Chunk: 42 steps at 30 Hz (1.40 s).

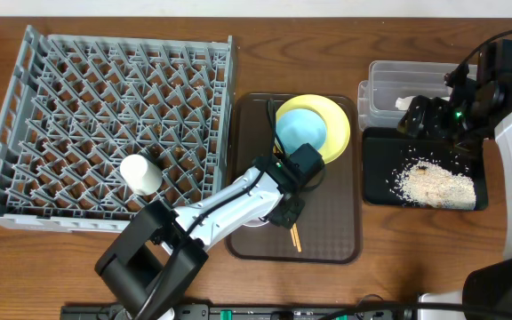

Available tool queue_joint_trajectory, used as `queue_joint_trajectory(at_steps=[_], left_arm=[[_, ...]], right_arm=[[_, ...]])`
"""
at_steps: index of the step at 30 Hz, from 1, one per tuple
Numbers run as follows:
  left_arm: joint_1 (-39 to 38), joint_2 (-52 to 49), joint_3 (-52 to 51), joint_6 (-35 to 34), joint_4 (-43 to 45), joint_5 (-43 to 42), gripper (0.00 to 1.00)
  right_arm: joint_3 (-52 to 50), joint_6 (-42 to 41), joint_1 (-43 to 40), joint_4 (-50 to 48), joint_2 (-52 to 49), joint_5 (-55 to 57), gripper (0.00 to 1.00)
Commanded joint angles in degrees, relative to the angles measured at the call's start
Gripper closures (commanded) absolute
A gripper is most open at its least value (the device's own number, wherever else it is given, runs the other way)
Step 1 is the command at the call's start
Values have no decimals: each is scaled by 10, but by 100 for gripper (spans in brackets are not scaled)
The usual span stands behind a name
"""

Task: Sort waste into correct bins and load items into the dishwasher
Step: 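Grasp the pink-white bowl rim with the left gripper and lift it, then carry the pink-white bowl into the rack and release it upright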

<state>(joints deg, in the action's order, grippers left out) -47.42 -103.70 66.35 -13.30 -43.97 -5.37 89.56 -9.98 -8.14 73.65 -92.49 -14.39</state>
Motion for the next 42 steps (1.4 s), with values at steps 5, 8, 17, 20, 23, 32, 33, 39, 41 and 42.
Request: queue_joint_trajectory(at_steps=[5,8,17,20,23,32,33,39,41,42], left_arm=[[-1,50,49,1,-25,0,93],[0,89,67,1,-33,1,93],[44,204,103,10,-33,-6,92],[80,227,122,31,-32,-42,92],[126,242,136,54,-22,-107,93],[299,236,136,80,40,-342,93],[320,234,136,80,49,-365,93],[435,196,136,79,101,-525,93],[469,174,136,79,111,-571,93],[481,164,136,79,115,-588,93]], right_arm=[[6,9,-5,1,14,-5,1],[6,9,-5,0,14,-4,1],[6,11,-5,0,14,-5,1],[6,13,-5,0,14,-5,1],[6,13,-5,0,14,-5,1],[6,13,-5,0,14,-4,1],[6,13,-5,0,14,-5,1],[6,13,-5,0,14,-4,1],[6,15,-5,0,14,-4,1],[6,15,-5,0,14,-4,1]])
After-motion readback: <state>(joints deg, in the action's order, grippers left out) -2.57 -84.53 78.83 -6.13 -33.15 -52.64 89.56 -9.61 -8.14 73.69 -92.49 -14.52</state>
